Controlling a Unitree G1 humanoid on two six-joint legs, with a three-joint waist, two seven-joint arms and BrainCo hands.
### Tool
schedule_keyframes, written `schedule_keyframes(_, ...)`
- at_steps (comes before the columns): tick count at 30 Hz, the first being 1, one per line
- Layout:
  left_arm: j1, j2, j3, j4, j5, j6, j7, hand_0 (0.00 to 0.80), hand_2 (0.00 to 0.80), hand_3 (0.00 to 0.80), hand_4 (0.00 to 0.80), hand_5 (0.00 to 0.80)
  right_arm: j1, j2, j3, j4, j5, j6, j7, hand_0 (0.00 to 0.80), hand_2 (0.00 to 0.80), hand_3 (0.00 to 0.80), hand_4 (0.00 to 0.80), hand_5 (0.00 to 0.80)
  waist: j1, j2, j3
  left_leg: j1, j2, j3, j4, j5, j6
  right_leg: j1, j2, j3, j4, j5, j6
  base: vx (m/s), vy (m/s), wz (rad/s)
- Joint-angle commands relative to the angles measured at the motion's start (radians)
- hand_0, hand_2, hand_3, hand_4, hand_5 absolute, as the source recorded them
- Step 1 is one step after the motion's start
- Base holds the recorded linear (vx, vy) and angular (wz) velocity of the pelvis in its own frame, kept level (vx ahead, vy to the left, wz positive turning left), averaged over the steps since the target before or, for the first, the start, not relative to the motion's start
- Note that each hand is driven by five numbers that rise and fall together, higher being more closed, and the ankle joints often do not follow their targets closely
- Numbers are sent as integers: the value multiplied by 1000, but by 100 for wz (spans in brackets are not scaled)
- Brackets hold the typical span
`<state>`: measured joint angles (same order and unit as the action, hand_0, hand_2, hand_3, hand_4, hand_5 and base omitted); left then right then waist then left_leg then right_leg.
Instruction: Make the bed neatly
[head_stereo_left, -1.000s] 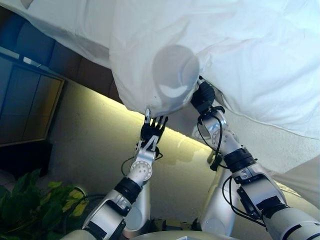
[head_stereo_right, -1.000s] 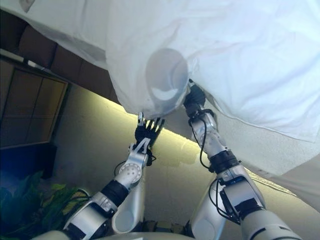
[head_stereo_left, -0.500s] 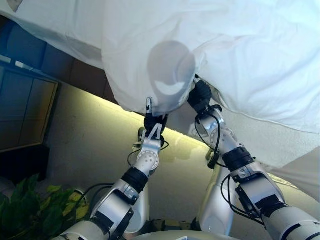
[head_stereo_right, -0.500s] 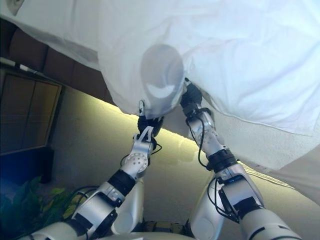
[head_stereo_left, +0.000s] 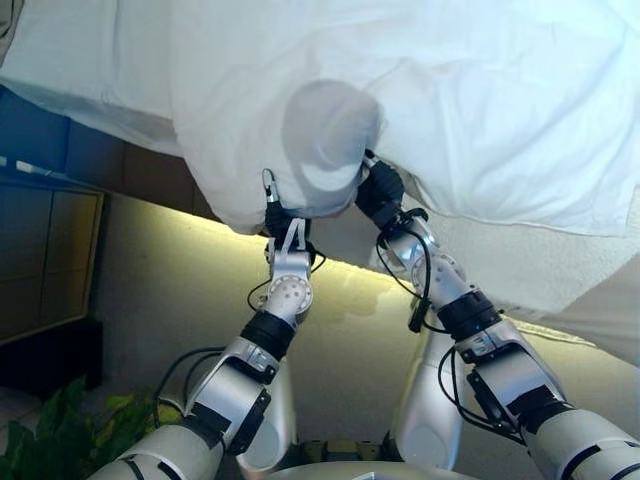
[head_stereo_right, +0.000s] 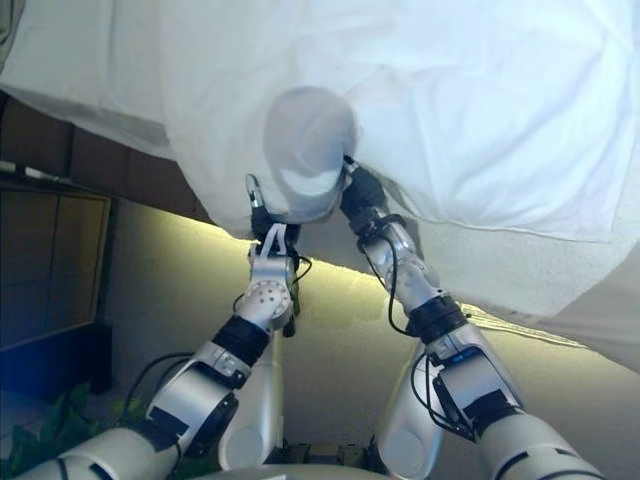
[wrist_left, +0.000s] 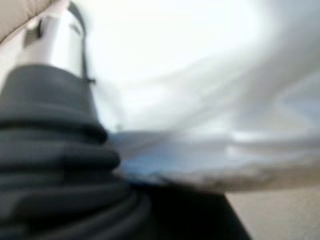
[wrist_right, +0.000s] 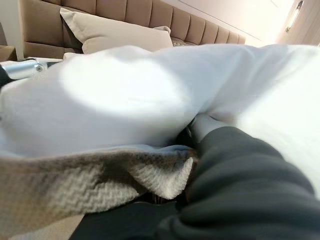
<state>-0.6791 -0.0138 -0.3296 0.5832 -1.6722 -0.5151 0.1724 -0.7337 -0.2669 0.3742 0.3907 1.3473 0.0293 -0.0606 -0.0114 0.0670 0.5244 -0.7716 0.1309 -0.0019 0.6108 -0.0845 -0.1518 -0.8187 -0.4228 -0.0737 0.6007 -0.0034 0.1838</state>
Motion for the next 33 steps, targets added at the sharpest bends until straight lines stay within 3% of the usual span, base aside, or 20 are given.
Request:
schedule_keyframes(1, -114, 16, -1, -49, 95, -16, 8, 800, 800, 800, 800, 800, -39, -4, -16, -146, 16, -30, 29, 800, 800, 800, 800, 800, 1, 26, -4, -8, 45, -22, -97, 166, -9, 48, -50, 46, -43, 74, 68, 2, -10, -4)
schedule_keyframes(9, -72, 30, -12, -95, 402, 8, 141, 800, 800, 800, 800, 800, 29, -15, -27, -113, -80, -67, -23, 800, 800, 800, 800, 800, 1, 36, -4, -17, 31, -20, -111, 197, 2, 43, -53, 43, -58, 105, 58, -26, 18, 1)
schedule_keyframes(12, -23, 63, -3, -165, 514, 61, 156, 800, 800, 800, 800, 800, 90, -46, -61, 0, -48, -68, 104, 800, 800, 800, 800, 800, 13, 47, -4, -14, 23, -27, -106, 186, 3, 48, -60, 39, -51, 97, 59, 0, 0, 0)
schedule_keyframes(13, -12, 75, 2, -181, 519, 71, 148, 800, 800, 800, 800, 800, 100, -56, -74, 46, -28, -75, 142, 734, 734, 734, 734, 734, 18, 51, -4, -13, 21, -28, -105, 183, 2, 50, -63, 37, -51, 95, 59, -1, -17, 4)
schedule_keyframes(14, 1, 88, 9, -199, 516, 81, 135, 800, 800, 800, 800, 800, 109, -68, -89, 109, -1, -90, 184, 511, 511, 511, 511, 511, 24, 56, -4, -12, 21, -29, -104, 180, 2, 51, -67, 34, -49, 93, 59, -2, -8, 4)
schedule_keyframes(15, 10, 94, 19, -207, 505, 90, 120, 800, 800, 800, 800, 800, 112, -77, -107, 167, 39, -92, 223, 188, 188, 188, 188, 188, 27, 60, -4, -10, 20, -29, -103, 178, 1, 52, -69, 34, -46, 90, 59, -1, 2, 5)
schedule_keyframes(16, 18, 100, 29, -212, 489, 96, 105, 800, 800, 800, 800, 800, 113, -86, -127, 230, 90, -89, 268, 0, 0, 0, 0, 0, 30, 65, -4, -7, 20, -29, -102, 174, -1, 54, -71, 33, -44, 87, 59, 0, 18, 4)
schedule_keyframes(19, 30, 122, 52, -229, 470, 107, 77, 800, 800, 800, 800, 800, 110, -126, -196, 389, 230, -68, 385, 0, 0, 0, 0, 0, 38, 79, -4, -1, 16, -26, -102, 166, -4, 57, -80, 30, -38, 81, 60, -7, 26, 9)
schedule_keyframes(24, 35, 146, 77, -219, 401, 131, 29, 800, 800, 800, 800, 800, 92, -196, -356, 650, 461, 44, 605, 0, 0, 0, 0, 0, 37, 99, -4, 12, 17, -19, -109, 156, -10, 57, -83, 34, -34, 73, 66, -6, 28, 2)
schedule_keyframes(33, 54, 164, 94, -237, 308, 139, 7, 800, 800, 800, 800, 800, 55, -314, -499, 816, 477, 135, 673, 0, 0, 0, 0, 0, 23, 139, -4, 41, 11, 0, -124, 143, -21, 57, -88, 60, -46, 65, 71, 14, 84, -3)
